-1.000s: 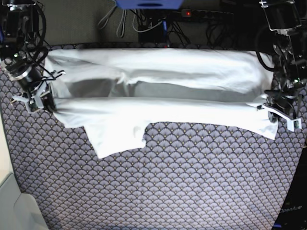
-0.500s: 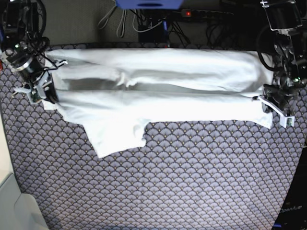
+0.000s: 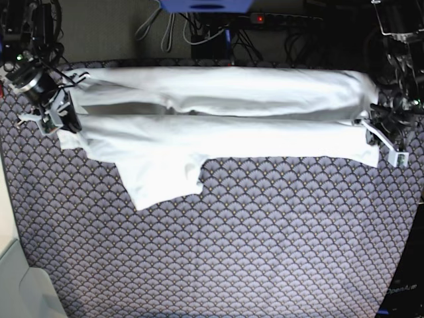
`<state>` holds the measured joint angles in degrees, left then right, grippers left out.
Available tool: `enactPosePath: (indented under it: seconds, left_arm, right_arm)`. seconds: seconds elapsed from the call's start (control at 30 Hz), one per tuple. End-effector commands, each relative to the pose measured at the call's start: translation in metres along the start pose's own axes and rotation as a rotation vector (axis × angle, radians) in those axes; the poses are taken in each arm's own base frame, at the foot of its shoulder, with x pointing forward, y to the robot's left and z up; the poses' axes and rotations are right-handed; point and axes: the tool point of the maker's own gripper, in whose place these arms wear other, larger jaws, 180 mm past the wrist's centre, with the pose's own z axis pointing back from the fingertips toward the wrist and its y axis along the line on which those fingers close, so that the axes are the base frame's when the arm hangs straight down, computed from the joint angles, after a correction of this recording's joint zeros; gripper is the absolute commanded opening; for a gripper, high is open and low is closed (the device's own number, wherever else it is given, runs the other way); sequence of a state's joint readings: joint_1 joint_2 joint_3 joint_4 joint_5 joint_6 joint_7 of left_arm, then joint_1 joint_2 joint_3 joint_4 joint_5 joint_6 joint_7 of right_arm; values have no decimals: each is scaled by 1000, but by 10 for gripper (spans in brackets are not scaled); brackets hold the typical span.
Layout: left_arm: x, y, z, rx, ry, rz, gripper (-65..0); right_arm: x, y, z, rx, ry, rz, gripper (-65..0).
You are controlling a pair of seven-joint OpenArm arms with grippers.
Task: Fold the T-shirt properly
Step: 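Lay the folded hem edge down along the collar edge with both grippers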
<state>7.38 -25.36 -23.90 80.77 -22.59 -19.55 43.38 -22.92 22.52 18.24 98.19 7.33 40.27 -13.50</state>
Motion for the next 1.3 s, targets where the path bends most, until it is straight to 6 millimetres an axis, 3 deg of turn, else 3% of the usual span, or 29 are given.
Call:
enactPosePath:
  seconds: [0.0,0.17,0.7,0.9,1.07,1.17,1.27]
  left_arm:
    - [19,8,5,20,-51,-17,-645]
    - [19,10,6,21,-48,-21,-645]
    - [20,9,5,18,-47,-28,-645]
    - [18,8,5,17,-43,-28,-642]
    - [7,13,2,24,-5,-17,-638]
    - [-1,20,3,31,57,-26,-577]
    - [-1,20,5,29,73,-43,-448]
  right_arm:
    - [11,-7,3,-12,-38,14,-650]
    - [11,-7,3,-12,-37,17,-650]
    - [-19,0,19,24,56,35,-650]
    - [-50,-5,18,27,130,-6,-650]
    - [-51,-5,18,27,132,-10,-650]
    - [-51,-5,18,26,133,-11,-650]
    - [-52,-6,18,25,137,-10,-650]
